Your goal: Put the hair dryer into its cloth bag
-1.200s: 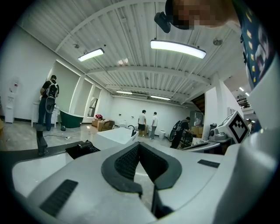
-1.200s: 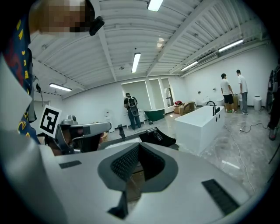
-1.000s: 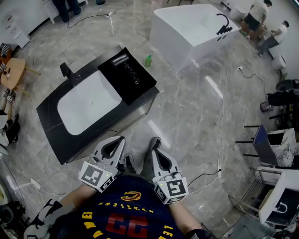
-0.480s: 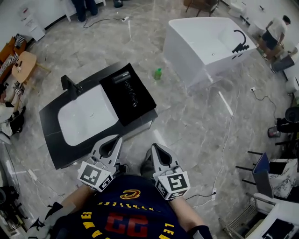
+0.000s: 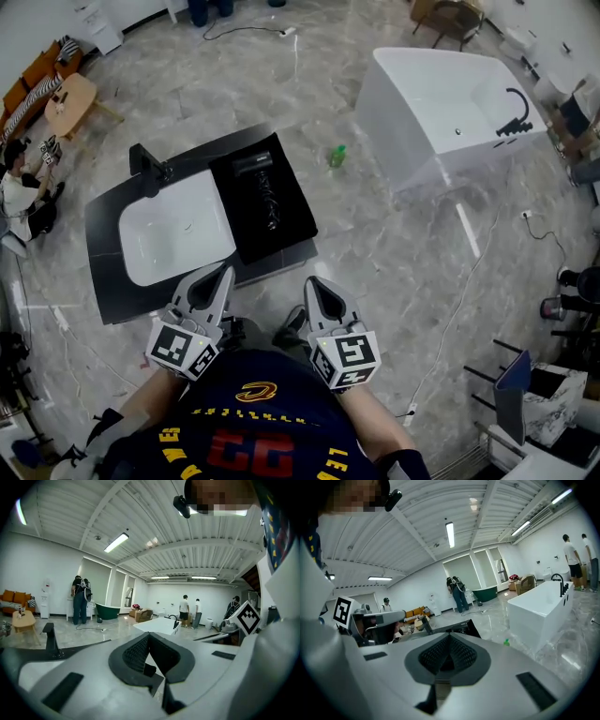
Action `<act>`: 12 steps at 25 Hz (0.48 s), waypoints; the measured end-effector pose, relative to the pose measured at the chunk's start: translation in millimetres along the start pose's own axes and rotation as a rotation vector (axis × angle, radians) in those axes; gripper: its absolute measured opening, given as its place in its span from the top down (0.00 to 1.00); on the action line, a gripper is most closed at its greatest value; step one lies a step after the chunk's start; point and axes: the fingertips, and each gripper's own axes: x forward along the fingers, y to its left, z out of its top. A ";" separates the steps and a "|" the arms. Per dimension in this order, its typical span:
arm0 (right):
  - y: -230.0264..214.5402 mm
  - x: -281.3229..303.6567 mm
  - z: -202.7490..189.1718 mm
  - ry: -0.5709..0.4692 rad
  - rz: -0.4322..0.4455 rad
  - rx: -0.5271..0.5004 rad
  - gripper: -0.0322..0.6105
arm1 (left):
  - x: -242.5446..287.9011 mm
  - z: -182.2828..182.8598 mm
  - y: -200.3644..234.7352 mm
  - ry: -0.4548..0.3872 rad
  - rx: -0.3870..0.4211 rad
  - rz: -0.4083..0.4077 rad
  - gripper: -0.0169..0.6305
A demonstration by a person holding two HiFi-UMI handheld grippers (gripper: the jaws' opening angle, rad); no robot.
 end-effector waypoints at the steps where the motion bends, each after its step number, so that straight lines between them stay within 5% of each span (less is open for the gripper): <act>1: -3.9 7.4 0.1 0.014 0.001 -0.004 0.94 | 1.9 0.9 4.8 0.001 -0.001 0.014 0.97; 12: -23.9 109.3 -2.0 0.138 -0.036 -0.051 0.94 | 27.2 -38.9 89.9 0.099 -0.074 0.089 0.97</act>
